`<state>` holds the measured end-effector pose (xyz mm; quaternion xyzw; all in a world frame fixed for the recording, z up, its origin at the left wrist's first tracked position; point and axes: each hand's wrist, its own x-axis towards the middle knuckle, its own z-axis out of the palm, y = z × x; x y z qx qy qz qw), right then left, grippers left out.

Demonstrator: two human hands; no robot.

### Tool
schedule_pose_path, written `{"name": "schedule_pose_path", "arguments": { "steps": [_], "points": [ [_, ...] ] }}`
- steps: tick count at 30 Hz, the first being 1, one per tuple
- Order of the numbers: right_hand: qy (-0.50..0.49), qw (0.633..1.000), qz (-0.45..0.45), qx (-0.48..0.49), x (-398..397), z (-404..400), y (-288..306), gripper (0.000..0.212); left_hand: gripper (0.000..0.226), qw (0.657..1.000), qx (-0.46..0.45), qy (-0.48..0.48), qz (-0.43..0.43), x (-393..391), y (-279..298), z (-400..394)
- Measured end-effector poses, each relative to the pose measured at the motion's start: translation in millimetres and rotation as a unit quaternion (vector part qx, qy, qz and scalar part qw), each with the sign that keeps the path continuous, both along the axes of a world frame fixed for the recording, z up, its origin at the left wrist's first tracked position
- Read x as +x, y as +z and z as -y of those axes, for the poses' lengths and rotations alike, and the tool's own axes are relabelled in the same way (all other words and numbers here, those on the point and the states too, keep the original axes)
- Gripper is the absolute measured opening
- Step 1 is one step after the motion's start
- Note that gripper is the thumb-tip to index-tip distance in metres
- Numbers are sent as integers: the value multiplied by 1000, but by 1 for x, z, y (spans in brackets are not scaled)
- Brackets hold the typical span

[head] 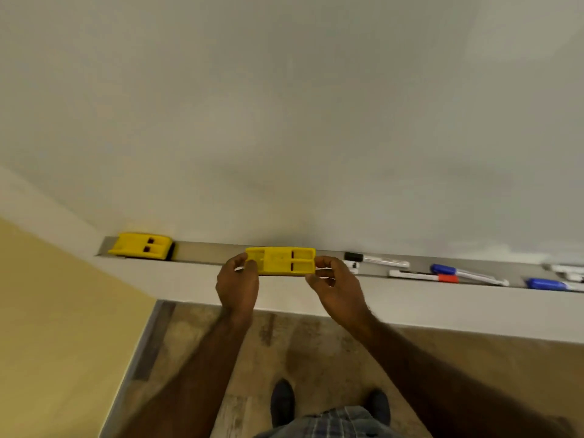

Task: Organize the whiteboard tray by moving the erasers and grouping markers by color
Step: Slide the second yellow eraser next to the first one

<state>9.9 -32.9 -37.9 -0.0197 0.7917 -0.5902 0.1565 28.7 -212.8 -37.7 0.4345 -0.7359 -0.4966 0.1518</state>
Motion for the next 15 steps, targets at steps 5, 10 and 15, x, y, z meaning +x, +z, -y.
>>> {"name": "schedule_pose_path", "arguments": {
  "steps": [5, 10, 15],
  "points": [
    [85, 996, 31, 7, -10, 74, 4, 35, 29, 999, -23, -14, 33, -3, -6, 70],
    [131, 990, 42, 30, -21, 125, 3, 34, 35, 997, -20, -31, 72, -9, -21, 120],
    [161, 983, 69, 53, -22, 162, -8, 49, 45, 991, -25, -61, 113, -18, -34, 156]
  ]
}}
